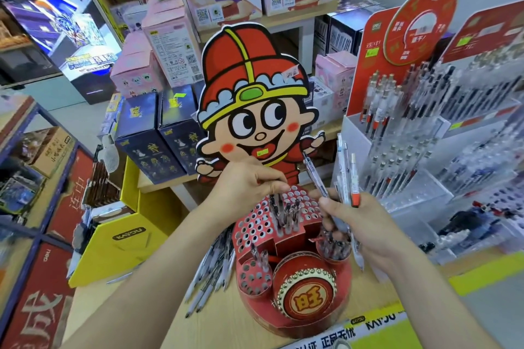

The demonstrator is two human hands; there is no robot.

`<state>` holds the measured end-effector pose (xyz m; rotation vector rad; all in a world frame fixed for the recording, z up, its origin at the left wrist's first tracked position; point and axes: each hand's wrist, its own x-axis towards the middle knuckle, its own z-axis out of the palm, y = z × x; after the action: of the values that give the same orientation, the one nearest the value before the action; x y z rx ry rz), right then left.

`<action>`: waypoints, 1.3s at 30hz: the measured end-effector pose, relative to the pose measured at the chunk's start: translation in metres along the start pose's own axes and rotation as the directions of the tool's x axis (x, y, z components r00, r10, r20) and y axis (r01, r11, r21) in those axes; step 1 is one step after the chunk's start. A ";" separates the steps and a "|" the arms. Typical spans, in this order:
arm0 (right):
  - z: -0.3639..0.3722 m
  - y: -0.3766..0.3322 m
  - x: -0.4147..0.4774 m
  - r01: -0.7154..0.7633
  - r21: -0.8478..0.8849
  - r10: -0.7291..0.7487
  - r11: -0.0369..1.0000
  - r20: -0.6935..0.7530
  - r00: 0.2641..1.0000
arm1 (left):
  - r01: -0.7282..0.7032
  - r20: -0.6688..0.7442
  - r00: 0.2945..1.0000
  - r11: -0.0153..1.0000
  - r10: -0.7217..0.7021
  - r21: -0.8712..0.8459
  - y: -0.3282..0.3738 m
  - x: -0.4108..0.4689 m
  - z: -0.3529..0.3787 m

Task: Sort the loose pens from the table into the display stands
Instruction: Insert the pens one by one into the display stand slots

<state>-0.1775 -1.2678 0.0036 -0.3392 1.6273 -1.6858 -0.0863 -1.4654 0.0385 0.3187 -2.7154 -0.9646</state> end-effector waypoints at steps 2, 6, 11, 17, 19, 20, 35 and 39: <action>0.001 -0.001 -0.001 0.008 0.002 -0.008 1.000 0.010 1.000 | 0.017 0.018 1.000 1.000 -0.017 -0.012 -0.001 0.000 0.001; 0.003 -0.004 -0.002 0.002 0.022 -0.003 1.000 0.028 1.000 | -0.044 0.107 0.993 0.999 0.041 0.027 0.001 0.002 -0.003; 0.003 -0.003 0.000 -0.014 0.034 0.014 0.999 0.002 1.000 | 0.023 0.060 0.998 0.996 -0.018 -0.088 -0.003 -0.002 0.003; 0.000 0.000 -0.003 -0.006 0.044 0.006 0.999 -0.014 1.000 | 0.062 -0.029 0.997 0.985 -0.067 -0.159 -0.015 -0.010 0.020; 0.000 0.002 -0.004 -0.011 0.072 0.014 0.997 -0.035 0.999 | 0.045 0.010 0.999 0.991 -0.044 -0.124 -0.016 -0.009 0.021; 0.001 0.002 -0.004 -0.011 0.089 0.015 0.996 -0.040 0.999 | 0.044 0.033 0.999 0.993 -0.040 -0.108 -0.017 -0.008 0.021; 0.012 0.008 -0.009 -0.037 0.235 0.015 0.971 0.096 0.995 | 0.210 0.002 0.962 0.733 -0.274 -0.647 0.018 -0.014 0.010; 0.016 0.005 -0.010 -0.041 0.219 0.007 0.975 0.157 0.988 | 0.180 0.078 0.981 0.685 -0.177 -0.706 0.035 -0.015 0.006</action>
<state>-0.1587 -1.2722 0.0040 -0.3293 1.3110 -1.7567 -0.0783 -1.4311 0.0536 0.4184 -2.0927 -1.9678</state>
